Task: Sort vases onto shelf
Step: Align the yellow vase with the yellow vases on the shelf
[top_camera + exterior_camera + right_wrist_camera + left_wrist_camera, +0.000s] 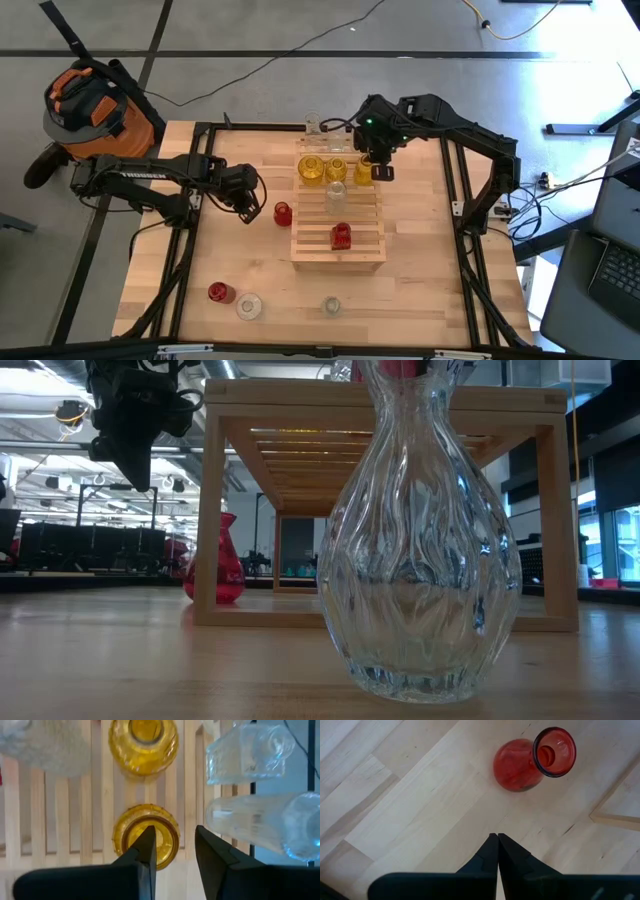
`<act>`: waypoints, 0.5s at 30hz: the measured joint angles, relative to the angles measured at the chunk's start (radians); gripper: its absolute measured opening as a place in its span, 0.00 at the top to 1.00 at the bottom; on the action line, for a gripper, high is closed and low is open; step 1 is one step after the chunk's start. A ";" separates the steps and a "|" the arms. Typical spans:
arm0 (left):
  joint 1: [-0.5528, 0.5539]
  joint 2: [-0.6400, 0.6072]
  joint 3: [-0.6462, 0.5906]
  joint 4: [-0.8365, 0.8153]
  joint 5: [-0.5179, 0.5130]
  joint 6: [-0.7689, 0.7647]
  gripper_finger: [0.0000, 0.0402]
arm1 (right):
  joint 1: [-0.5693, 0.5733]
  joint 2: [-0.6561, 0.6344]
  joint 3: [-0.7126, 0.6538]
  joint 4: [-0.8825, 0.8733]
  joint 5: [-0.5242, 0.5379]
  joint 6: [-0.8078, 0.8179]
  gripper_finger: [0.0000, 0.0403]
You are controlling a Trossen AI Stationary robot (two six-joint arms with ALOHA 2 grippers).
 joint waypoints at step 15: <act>0.000 0.000 0.000 0.000 0.000 0.000 1.00 | 0.000 0.000 0.017 0.003 0.044 0.030 0.78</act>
